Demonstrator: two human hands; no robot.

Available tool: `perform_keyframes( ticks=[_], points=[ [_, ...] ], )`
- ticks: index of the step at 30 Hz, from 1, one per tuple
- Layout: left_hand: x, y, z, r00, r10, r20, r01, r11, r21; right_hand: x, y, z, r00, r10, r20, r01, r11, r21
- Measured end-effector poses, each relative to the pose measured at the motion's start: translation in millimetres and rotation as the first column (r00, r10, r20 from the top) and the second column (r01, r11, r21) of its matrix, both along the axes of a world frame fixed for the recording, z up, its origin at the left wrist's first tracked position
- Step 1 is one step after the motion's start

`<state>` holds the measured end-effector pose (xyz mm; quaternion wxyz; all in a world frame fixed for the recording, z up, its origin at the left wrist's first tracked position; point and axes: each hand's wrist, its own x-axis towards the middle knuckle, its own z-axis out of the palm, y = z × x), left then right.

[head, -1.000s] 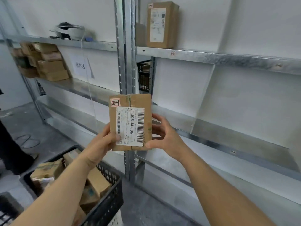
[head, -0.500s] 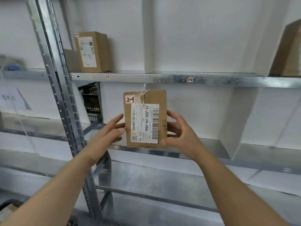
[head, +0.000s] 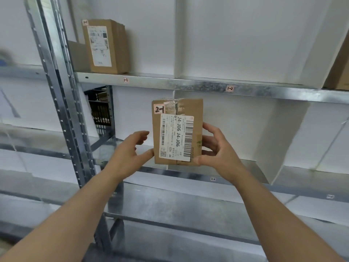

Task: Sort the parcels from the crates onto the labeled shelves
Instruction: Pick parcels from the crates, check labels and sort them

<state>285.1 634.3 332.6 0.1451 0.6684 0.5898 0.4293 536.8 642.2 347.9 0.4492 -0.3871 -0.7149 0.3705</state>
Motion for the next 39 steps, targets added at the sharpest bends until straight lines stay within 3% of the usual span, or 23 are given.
perform_keyframes(
  ticks=[11, 18, 24, 30, 39],
  points=[
    [-164.5, 51.5, -46.2, 0.932, 0.274, -0.237, -0.307, 0.945, -0.112, -160.8, 92.9, -51.5, 0.997, 0.049, 0.059, -0.046, 0.998, -0.045],
    [-241.8, 106.1, -90.9, 0.913, 0.268, -0.306, -0.35, 0.901, -0.256, -231.3, 161.7, -94.6, 0.996, -0.057, 0.069, 0.064, 0.992, -0.104],
    [-254.4, 164.0, -117.8, 0.966, 0.14, -0.217, -0.214, 0.904, -0.371, -266.7, 208.0, -132.4, 0.989, -0.089, 0.115, 0.104, 0.985, -0.135],
    [-248.6, 225.4, -132.5, 0.987, 0.07, 0.146, 0.002, 0.896, -0.445, -303.1, 242.3, -173.3, 0.989, -0.093, 0.118, 0.115, 0.974, -0.193],
    [-263.1, 277.5, -172.3, 0.968, 0.135, 0.213, -0.039, 0.915, -0.402, -334.8, 287.0, -201.6, 0.967, -0.144, 0.209, 0.199, 0.941, -0.273]
  ],
)
